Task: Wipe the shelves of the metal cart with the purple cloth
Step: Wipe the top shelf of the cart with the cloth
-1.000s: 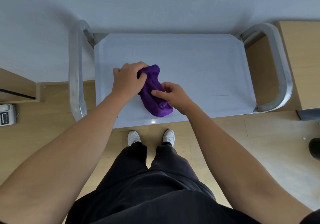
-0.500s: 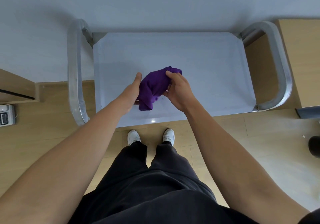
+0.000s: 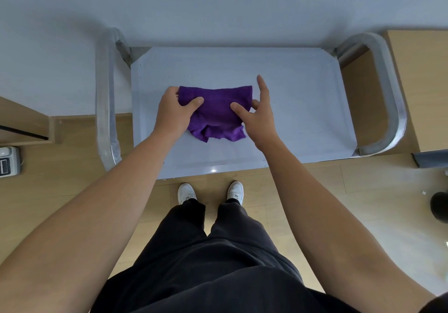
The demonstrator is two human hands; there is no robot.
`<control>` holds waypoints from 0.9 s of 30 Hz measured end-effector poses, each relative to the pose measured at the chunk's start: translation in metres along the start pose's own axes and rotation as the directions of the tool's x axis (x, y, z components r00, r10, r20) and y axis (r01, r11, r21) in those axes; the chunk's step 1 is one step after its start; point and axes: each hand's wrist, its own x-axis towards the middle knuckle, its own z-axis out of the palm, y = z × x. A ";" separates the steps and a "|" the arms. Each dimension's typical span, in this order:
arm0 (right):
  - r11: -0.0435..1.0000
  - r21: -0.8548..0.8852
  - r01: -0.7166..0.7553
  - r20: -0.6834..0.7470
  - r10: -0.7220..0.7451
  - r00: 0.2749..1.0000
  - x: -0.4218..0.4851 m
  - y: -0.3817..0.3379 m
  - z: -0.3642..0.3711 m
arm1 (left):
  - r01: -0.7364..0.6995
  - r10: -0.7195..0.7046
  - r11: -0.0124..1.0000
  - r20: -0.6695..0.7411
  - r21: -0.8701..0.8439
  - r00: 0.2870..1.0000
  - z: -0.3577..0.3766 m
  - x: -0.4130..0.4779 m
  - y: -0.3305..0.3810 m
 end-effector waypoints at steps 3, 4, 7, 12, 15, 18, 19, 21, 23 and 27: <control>0.988 -0.138 0.074 0.090 -0.062 0.994 0.004 0.000 -0.003 | -0.042 0.042 0.998 0.011 -0.038 0.999 -0.003 0.000 0.002; 0.974 -0.210 0.089 0.133 -0.062 0.989 0.004 0.000 -0.004 | -0.062 0.064 0.997 0.043 -0.036 0.997 -0.004 0.001 0.001; 0.869 -0.468 0.157 0.216 -0.060 0.975 0.005 -0.002 -0.006 | -0.131 0.091 0.975 0.213 0.182 0.973 -0.008 0.001 0.001; 0.845 -0.506 0.170 0.077 -0.153 0.985 0.010 0.005 -0.004 | -0.314 0.263 0.799 0.173 0.512 0.949 -0.009 -0.002 -0.007; 0.946 -0.309 0.102 0.041 -0.094 0.995 0.006 0.005 -0.002 | -0.315 0.301 0.834 0.105 0.453 0.948 -0.010 0.001 -0.012; 0.989 -0.139 0.047 0.038 -0.042 0.998 0.000 0.004 -0.001 | -0.278 0.239 0.915 0.162 0.292 0.957 -0.009 -0.005 -0.008; 0.991 -0.130 0.039 0.025 -0.036 0.999 -0.001 0.004 0.000 | -0.264 0.229 0.930 0.159 0.254 0.960 -0.008 -0.005 -0.008; 0.993 -0.120 0.022 -0.013 -0.024 1.000 0.000 0.004 0.002 | -0.236 0.216 0.955 0.122 0.181 0.969 -0.006 -0.004 -0.007; 0.993 -0.114 0.008 -0.071 -0.017 0.997 0.004 0.001 0.003 | -0.200 0.192 0.974 0.081 0.110 0.978 -0.003 -0.002 -0.005; 0.975 -0.221 -0.001 -0.137 -0.030 0.990 0.019 0.009 0.006 | -0.099 0.097 0.988 0.025 0.116 0.995 0.005 0.006 -0.011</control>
